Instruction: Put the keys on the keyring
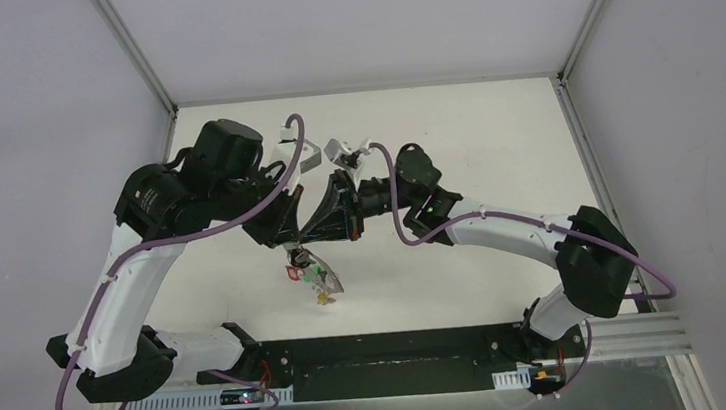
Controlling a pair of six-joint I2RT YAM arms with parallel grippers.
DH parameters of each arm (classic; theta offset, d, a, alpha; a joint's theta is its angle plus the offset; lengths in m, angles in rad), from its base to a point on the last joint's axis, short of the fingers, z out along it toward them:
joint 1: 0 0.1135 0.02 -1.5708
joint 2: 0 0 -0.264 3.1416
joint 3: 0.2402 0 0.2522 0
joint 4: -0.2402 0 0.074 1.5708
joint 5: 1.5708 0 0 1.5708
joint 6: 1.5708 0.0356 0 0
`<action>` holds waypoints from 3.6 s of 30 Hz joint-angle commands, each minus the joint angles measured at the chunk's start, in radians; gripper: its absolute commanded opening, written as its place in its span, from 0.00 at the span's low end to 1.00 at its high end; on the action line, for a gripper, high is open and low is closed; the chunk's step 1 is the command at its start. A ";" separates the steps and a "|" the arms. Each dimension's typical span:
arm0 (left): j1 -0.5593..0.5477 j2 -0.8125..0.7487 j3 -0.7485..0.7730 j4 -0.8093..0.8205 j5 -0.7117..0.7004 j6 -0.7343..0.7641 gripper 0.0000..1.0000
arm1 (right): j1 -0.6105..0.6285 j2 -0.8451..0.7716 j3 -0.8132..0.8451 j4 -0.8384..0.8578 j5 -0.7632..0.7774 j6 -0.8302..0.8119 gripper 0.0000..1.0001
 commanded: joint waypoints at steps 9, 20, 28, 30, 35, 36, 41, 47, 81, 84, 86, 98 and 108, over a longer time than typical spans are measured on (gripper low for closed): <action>-0.004 -0.098 -0.009 0.090 -0.053 0.060 0.05 | 0.009 -0.019 0.035 0.079 -0.018 0.011 0.00; -0.003 -0.574 -0.526 0.623 -0.090 -0.049 0.43 | 0.009 -0.049 0.019 0.051 -0.006 -0.019 0.00; -0.004 -0.823 -0.827 0.928 0.029 -0.156 0.39 | 0.009 -0.062 0.009 0.052 -0.029 -0.031 0.00; -0.004 -0.838 -0.862 0.952 0.059 -0.159 0.38 | 0.009 -0.066 0.007 0.056 -0.040 -0.039 0.00; -0.004 -0.852 -0.898 0.954 0.059 -0.142 0.41 | 0.009 -0.071 -0.002 0.102 -0.076 -0.042 0.00; -0.004 -0.855 -0.903 0.955 0.058 -0.136 0.41 | 0.009 -0.071 -0.004 0.117 -0.087 -0.040 0.00; -0.004 -0.848 -0.915 0.954 0.081 -0.114 0.37 | 0.010 -0.068 -0.006 0.166 -0.122 -0.027 0.00; -0.004 -0.814 -0.905 0.954 0.123 -0.094 0.20 | 0.009 -0.062 -0.004 0.184 -0.125 -0.018 0.00; -0.004 -0.665 -0.705 0.787 -0.034 -0.165 0.00 | -0.002 -0.142 -0.070 0.050 0.040 -0.090 0.61; -0.004 -0.605 -0.649 0.717 -0.028 -0.164 0.00 | -0.008 -0.164 -0.072 -0.008 0.062 -0.127 0.63; -0.004 -0.563 -0.603 0.670 -0.025 -0.162 0.00 | -0.013 -0.175 -0.073 -0.036 0.071 -0.144 0.64; -0.004 -0.302 -0.355 0.355 0.061 -0.037 0.00 | -0.030 -0.178 -0.074 -0.091 0.101 -0.155 0.58; -0.004 -0.165 -0.235 0.194 0.102 0.060 0.00 | -0.029 -0.126 -0.060 -0.097 0.020 -0.144 0.37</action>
